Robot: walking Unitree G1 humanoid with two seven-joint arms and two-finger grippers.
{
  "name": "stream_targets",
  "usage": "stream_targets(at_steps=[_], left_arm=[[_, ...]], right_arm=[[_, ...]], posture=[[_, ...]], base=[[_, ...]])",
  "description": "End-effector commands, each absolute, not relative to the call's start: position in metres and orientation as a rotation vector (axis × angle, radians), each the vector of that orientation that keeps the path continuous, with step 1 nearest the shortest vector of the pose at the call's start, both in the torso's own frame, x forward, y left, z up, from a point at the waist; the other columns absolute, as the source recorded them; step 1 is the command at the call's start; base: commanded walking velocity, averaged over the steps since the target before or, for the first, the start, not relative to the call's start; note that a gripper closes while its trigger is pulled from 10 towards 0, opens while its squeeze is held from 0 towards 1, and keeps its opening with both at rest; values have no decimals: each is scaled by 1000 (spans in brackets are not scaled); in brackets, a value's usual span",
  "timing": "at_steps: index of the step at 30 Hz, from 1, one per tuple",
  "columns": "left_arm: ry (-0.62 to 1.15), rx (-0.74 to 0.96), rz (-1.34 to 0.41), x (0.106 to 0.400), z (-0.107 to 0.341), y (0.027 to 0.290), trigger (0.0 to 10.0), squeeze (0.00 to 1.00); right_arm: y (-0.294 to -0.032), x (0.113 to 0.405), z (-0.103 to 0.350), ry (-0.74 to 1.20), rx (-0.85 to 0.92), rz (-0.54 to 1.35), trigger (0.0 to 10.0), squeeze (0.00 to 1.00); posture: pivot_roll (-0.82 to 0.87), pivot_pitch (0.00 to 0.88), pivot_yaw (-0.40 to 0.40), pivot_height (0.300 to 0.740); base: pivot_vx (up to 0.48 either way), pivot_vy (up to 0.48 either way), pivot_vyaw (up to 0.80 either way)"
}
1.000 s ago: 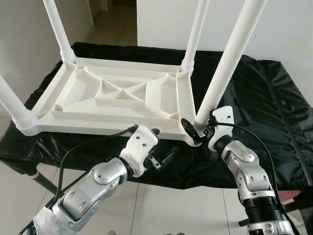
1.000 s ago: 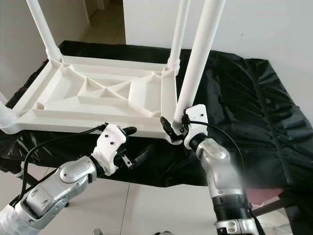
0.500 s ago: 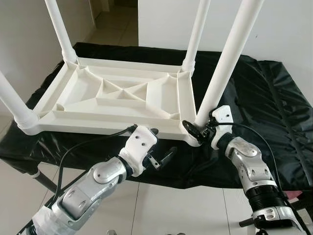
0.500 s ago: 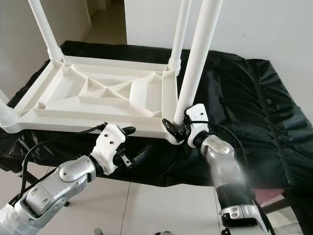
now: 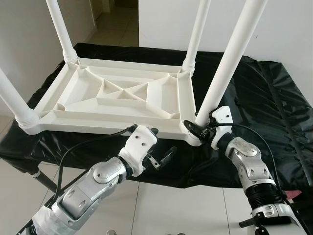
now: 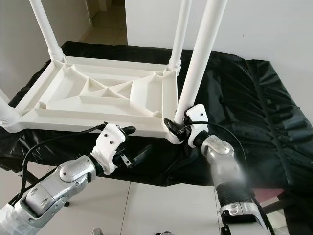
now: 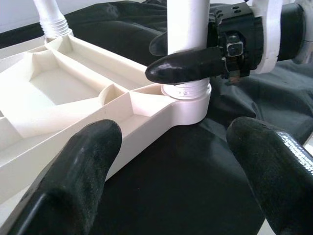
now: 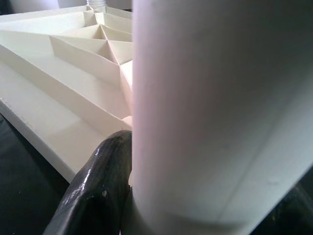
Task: Building children table
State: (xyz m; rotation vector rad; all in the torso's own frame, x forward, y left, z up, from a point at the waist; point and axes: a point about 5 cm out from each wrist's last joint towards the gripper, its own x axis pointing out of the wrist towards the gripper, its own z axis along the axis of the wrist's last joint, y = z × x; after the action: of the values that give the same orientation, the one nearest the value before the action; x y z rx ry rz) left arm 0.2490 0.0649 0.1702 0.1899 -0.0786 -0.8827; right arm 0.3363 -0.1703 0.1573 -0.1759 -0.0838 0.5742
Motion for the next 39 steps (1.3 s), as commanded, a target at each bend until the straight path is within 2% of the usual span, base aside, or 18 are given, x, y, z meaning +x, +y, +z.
stream_targets(at_steps=[1,6,8,9,13,15,19,24,29,30,33,34,39], left_arm=[[-61,217,-1095,240,167,60,10000,0],[-64,222,-1098,240,167,59,10000,0],[-66,220,-1098,240,168,59,10000,0],[-67,216,-1097,241,169,59,10000,0],[-67,215,-1096,241,168,59,10000,0],[-66,215,-1097,241,168,59,10000,0],[-65,215,-1102,241,167,58,10000,0],[-67,214,-1097,242,167,57,10000,0],[-62,214,-1086,242,167,61,10000,0],[-62,217,-1083,243,167,62,10000,0],[-61,219,-1082,244,167,63,10000,0],[-62,221,-1079,245,168,63,10000,0],[-63,217,-1070,245,168,64,10000,0]], right_arm=[[-167,339,153,-59,-90,504,10000,0],[-163,340,151,-27,-55,422,10000,0],[-162,341,148,0,-25,352,10000,0],[-162,340,145,24,6,238,10000,0],[-159,336,144,24,17,190,10000,0],[-155,333,144,19,24,153,10000,0],[-134,313,146,-13,54,-48,10000,0],[-123,307,145,-10,115,-130,10000,0],[-114,305,152,-36,121,-69,10000,0],[-117,305,154,-48,112,-59,10000,137],[-118,305,156,-54,107,-56,10000,137],[-122,305,157,-59,90,-54,10000,1000],[-136,307,161,-85,58,-7,10000,1000]], posture=[[15,86,3,740],[16,85,0,740],[14,82,-1,740],[11,80,-3,740],[7,78,-1,740],[5,79,-2,740],[1,79,-8,740],[4,80,-12,740],[2,100,-6,740],[1,103,-7,740],[1,103,-7,740],[0,108,-9,740],[-6,114,-10,740]], base=[[0,0,0],[0,0,0],[0,0,0],[0,0,0],[0,0,0],[0,0,0],[0,0,0],[0,0,0],[0,0,0],[0,0,0],[0,0,0],[0,0,0],[0,0,0]])
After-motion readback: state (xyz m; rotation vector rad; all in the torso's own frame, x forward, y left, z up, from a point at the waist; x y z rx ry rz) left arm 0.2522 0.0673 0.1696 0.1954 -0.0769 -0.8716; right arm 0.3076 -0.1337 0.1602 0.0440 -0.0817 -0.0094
